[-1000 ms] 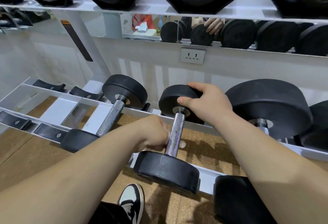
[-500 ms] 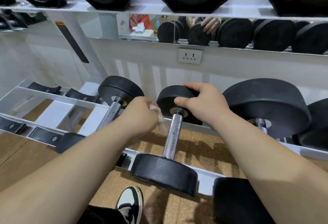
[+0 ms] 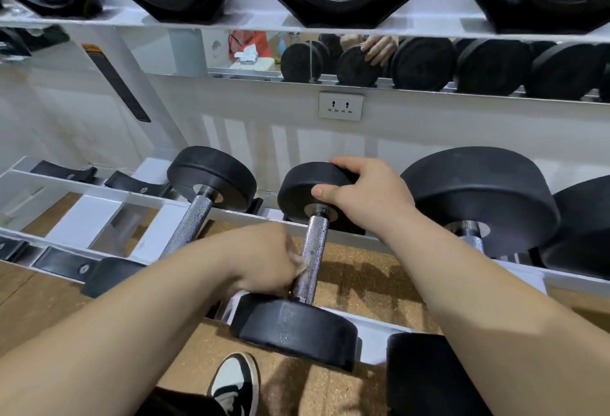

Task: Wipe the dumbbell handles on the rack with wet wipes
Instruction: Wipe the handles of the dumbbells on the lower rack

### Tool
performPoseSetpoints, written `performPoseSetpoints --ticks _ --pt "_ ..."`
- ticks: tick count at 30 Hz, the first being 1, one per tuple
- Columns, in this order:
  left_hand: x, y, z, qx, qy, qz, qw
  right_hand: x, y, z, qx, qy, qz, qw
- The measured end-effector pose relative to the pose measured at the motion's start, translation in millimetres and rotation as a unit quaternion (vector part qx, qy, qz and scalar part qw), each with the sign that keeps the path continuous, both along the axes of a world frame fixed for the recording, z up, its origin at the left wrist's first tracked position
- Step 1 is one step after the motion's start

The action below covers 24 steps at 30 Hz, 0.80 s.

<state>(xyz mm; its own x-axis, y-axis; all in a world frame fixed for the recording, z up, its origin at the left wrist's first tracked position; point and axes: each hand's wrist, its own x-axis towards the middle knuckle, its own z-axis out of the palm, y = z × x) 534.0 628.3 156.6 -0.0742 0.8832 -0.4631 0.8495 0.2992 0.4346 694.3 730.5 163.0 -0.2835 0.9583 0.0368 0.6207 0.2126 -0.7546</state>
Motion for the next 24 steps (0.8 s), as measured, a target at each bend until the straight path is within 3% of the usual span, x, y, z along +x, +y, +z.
performPoseSetpoints --ticks 2,5,6,9,12,16,20,22,24 --pt "-11 -1 5 0.063 -0.065 0.043 0.995 -1 -1 1 -0.003 0.0 0.004 1.0" --pt "-4 2 1 0.311 0.049 0.052 0.948 1 -1 2 -0.013 0.008 0.003 1.0" --pt "1 1 -2 0.323 0.06 0.014 0.944 1 -1 3 -0.016 0.011 0.003 1.0" --pt "8 -4 -13 0.242 0.089 -0.068 0.964 2 -2 4 -0.018 0.017 0.008 1.0" --pt "15 -1 -12 0.282 0.138 -0.1 0.944 3 -4 5 -0.019 0.008 0.012 1.0" --pt "26 6 -18 0.299 0.104 -0.028 0.948 2 -2 3 -0.006 -0.003 0.014 1.0" --pt "21 23 -25 0.296 0.014 0.051 0.954 5 3 0 -0.014 -0.006 0.037 0.999" --pt "21 27 -28 0.318 0.003 0.057 0.946 8 5 0 -0.027 0.01 0.054 0.998" --pt "17 22 -31 0.349 0.017 -0.004 0.937 10 4 1 -0.03 0.027 0.06 0.997"
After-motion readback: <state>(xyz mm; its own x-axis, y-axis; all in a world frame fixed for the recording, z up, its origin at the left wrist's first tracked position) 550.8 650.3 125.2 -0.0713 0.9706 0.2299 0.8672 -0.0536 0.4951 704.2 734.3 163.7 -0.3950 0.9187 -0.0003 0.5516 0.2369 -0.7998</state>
